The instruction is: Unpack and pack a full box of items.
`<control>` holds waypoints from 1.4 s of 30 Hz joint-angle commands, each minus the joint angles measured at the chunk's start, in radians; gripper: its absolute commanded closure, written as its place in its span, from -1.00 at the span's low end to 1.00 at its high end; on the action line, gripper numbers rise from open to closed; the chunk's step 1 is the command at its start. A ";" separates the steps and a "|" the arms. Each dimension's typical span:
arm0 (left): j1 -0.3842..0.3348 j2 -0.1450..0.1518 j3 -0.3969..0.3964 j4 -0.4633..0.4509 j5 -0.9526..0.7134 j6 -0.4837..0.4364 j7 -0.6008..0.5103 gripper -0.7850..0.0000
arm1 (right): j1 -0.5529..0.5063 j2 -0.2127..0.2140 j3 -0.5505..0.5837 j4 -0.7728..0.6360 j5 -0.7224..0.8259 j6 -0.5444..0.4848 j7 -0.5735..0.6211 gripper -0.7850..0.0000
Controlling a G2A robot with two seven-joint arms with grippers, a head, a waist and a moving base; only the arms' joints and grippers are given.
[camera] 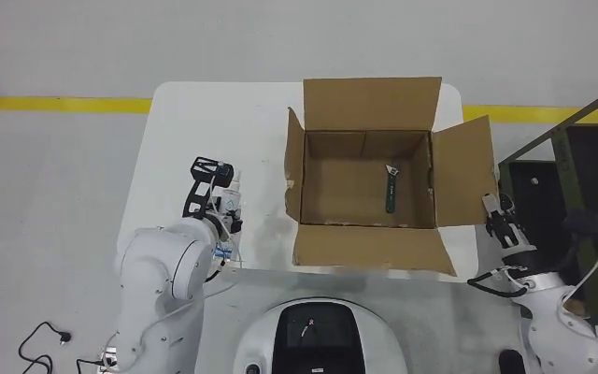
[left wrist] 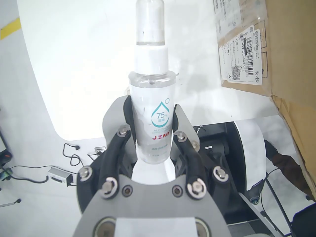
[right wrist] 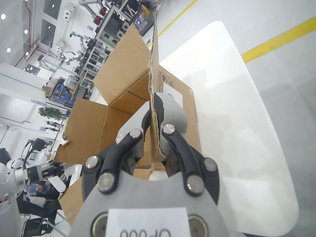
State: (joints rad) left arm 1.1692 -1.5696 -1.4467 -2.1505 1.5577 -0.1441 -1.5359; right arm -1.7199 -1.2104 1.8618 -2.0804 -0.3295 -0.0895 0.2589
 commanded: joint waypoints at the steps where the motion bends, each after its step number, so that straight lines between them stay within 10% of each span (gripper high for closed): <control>1: 0.000 0.000 0.000 0.000 0.000 0.000 0.000 1.00 | 0.000 0.000 0.000 0.000 0.000 0.000 0.000 1.00; 27: 0.197 0.016 0.102 0.053 0.010 0.019 0.078 1.00 | 0.000 0.000 0.000 0.000 0.000 0.000 0.000 1.00; 42: 0.081 0.016 0.111 0.332 -0.029 0.149 0.184 1.00 | 0.000 0.000 0.000 0.000 0.000 0.000 0.000 1.00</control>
State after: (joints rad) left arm 1.2619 -1.5545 -1.3380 -1.8395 1.5162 -0.0001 -1.3574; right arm -1.7199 -1.2104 1.8618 -2.0803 -0.3294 -0.0893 0.2587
